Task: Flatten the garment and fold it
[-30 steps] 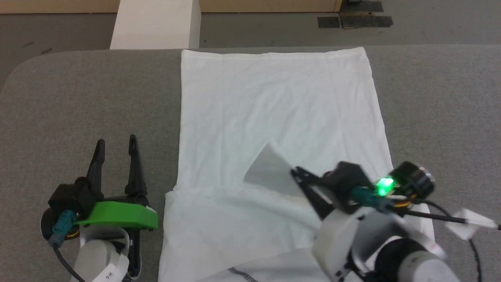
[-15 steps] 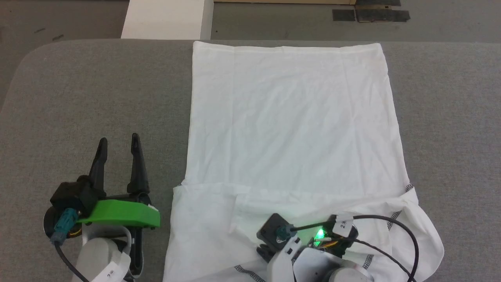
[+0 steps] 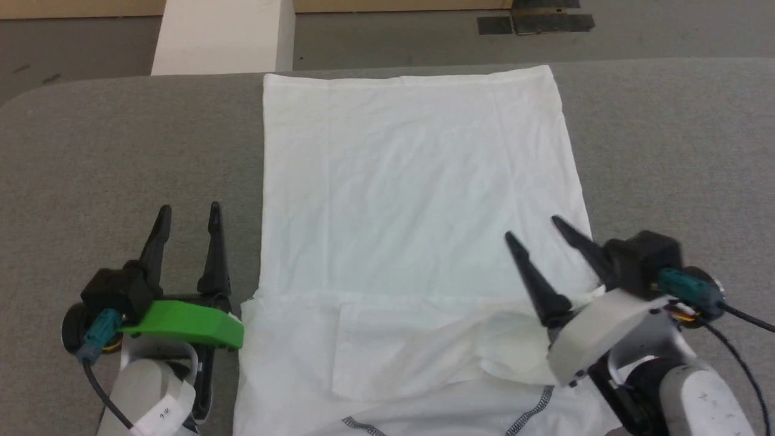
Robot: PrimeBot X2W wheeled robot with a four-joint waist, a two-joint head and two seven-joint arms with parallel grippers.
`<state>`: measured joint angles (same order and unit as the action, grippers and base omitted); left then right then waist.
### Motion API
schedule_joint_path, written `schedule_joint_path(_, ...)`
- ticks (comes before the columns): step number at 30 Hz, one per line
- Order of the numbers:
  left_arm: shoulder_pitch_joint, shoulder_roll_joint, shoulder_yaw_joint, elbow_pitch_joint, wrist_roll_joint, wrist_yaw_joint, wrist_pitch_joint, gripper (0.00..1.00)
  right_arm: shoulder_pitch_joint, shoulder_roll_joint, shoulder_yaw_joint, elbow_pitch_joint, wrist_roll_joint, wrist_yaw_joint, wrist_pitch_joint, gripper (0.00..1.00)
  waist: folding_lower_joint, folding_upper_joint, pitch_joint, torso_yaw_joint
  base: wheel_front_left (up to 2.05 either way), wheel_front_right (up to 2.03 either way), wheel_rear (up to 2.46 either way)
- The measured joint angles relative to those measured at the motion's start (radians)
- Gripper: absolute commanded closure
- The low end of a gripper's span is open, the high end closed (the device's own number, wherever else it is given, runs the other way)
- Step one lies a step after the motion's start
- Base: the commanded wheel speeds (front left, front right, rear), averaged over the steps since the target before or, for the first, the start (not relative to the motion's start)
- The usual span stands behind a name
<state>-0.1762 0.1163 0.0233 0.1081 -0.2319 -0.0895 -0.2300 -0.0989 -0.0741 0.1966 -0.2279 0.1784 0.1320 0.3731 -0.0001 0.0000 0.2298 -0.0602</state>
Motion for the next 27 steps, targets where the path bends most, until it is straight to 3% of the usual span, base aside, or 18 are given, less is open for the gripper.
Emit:
schedule_joint_path(11,-0.235,0.178,-0.055,-0.022,-0.011,-0.033,0.175,0.0,0.001,0.02,-0.207,-0.02,-0.022,0.0,-0.346,0.0,0.0,0.0,0.09,-0.085,0.0,0.0,0.0)
schedule_joint_path(18,-0.481,0.324,-0.096,0.074,-0.076,-0.034,0.384,0.0,-0.029,0.021,-0.211,0.042,-0.007,0.0,-0.482,0.0,0.0001,0.0,0.192,-0.135,0.0,0.0,0.0)
schedule_joint_path(27,-0.725,0.425,-0.111,0.181,-0.168,-0.035,0.726,0.0,-0.096,0.022,-0.162,0.086,0.017,0.0,-0.551,0.0,0.0002,0.0,0.314,-0.221,0.0,0.0,0.0)
